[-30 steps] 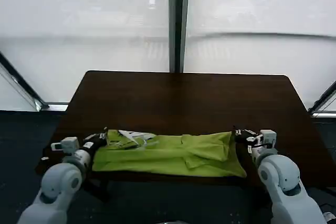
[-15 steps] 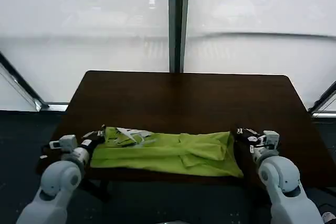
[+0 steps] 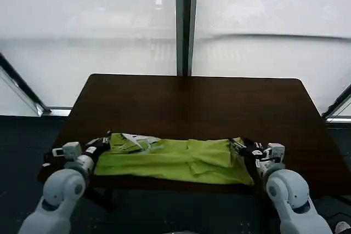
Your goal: Fold and organize the clothes.
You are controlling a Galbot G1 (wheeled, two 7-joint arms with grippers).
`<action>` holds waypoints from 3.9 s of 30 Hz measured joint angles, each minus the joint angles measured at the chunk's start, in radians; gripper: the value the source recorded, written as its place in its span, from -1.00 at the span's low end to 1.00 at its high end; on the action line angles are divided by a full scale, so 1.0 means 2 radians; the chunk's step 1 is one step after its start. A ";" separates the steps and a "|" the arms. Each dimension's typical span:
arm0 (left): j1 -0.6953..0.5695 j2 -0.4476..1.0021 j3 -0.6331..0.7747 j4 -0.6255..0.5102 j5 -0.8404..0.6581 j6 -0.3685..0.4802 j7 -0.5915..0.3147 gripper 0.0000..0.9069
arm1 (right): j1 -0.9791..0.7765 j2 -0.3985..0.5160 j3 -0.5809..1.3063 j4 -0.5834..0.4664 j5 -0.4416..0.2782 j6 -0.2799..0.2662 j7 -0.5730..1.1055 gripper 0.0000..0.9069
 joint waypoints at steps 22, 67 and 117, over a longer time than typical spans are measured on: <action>-0.012 0.004 -0.010 0.015 -0.001 -0.006 0.002 -1.00 | 0.034 0.015 0.009 -0.030 0.000 0.050 0.007 -1.00; 0.072 0.135 -0.121 -0.008 -0.256 0.087 0.085 0.94 | -0.142 -0.054 0.079 0.110 -0.020 0.175 -0.060 0.94; 0.066 0.090 -0.109 -0.012 -0.156 0.088 0.091 -1.00 | -0.130 -0.028 0.063 0.116 -0.036 0.180 -0.055 0.94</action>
